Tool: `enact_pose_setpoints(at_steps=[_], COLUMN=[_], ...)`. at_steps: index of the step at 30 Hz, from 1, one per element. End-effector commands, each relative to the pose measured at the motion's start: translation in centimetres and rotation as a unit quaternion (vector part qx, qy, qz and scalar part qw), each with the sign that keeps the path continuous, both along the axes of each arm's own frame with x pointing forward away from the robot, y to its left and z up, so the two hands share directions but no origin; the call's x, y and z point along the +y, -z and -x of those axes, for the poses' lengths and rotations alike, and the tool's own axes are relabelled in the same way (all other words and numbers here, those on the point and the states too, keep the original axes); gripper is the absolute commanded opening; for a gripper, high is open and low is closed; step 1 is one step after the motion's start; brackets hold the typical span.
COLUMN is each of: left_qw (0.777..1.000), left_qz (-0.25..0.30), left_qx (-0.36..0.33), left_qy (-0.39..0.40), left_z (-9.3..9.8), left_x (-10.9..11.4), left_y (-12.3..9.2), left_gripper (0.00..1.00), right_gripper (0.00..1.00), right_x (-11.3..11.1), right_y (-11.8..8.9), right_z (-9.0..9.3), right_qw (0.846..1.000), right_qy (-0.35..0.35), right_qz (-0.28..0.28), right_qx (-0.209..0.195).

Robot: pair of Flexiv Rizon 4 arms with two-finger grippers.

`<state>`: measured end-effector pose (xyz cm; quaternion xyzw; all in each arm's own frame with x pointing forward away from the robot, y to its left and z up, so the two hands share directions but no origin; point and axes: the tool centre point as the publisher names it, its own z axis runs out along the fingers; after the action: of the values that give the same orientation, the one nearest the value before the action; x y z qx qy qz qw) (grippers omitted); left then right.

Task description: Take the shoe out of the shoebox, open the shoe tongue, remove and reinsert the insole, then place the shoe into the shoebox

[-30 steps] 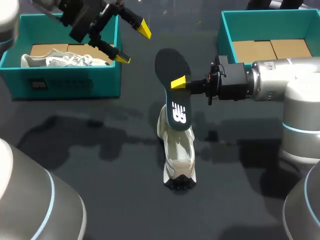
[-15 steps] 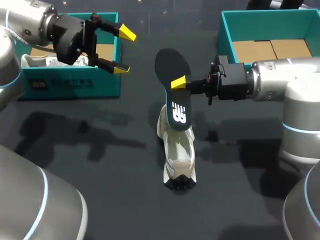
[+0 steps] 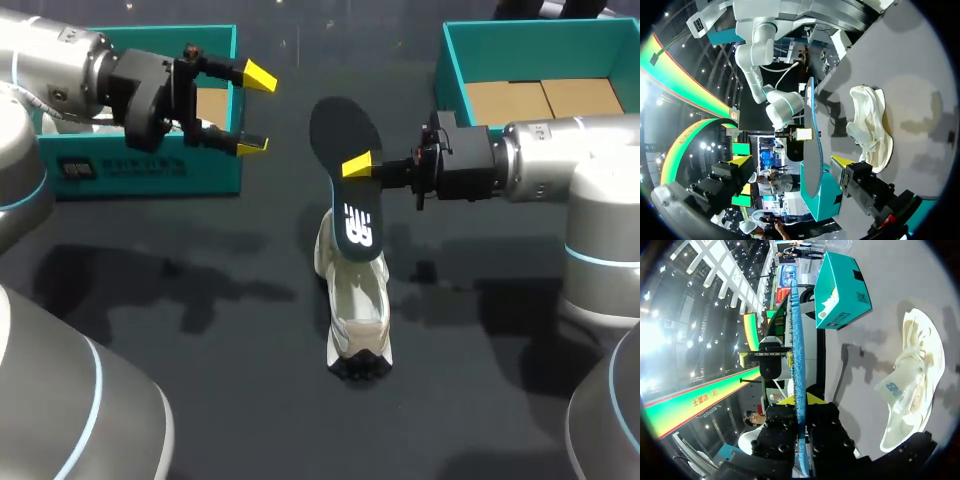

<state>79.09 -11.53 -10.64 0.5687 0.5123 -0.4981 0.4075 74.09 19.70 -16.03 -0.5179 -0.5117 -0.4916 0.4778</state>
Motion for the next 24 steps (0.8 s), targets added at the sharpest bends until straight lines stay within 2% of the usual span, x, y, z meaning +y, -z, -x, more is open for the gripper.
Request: enact_pose_setpoints(at_steps=[1,11,12,17,24], left_qw=[0.997,0.997,0.997,0.995,0.992], left_qz=[0.011,0.011,0.005,0.043,0.065], left_qx=[0.032,0.032,0.013,0.009,0.0], left_qy=[-0.068,-0.068,-0.075,-0.093,-0.107], left_z=[1.9,1.9,1.9,0.9,0.0], left_x=[1.1,1.1,0.6,-0.6,-2.2], left_y=[1.6,1.6,2.2,3.9,4.8], left_gripper=[1.0,1.0,1.0,1.0,1.0], right_gripper=[0.0,0.0,0.0,0.0,0.0], right_x=[0.2,0.2,0.2,0.3,0.9], right_y=[0.0,0.0,0.0,0.1,0.8], right_z=[0.0,0.0,0.0,0.0,0.3], right_qw=[1.0,1.0,1.0,1.0,1.0], right_qy=[0.0,0.0,0.0,0.01,0.022], right_qz=[0.001,0.001,0.001,-0.004,-0.016], right_qx=[0.001,0.001,0.001,0.005,0.016])
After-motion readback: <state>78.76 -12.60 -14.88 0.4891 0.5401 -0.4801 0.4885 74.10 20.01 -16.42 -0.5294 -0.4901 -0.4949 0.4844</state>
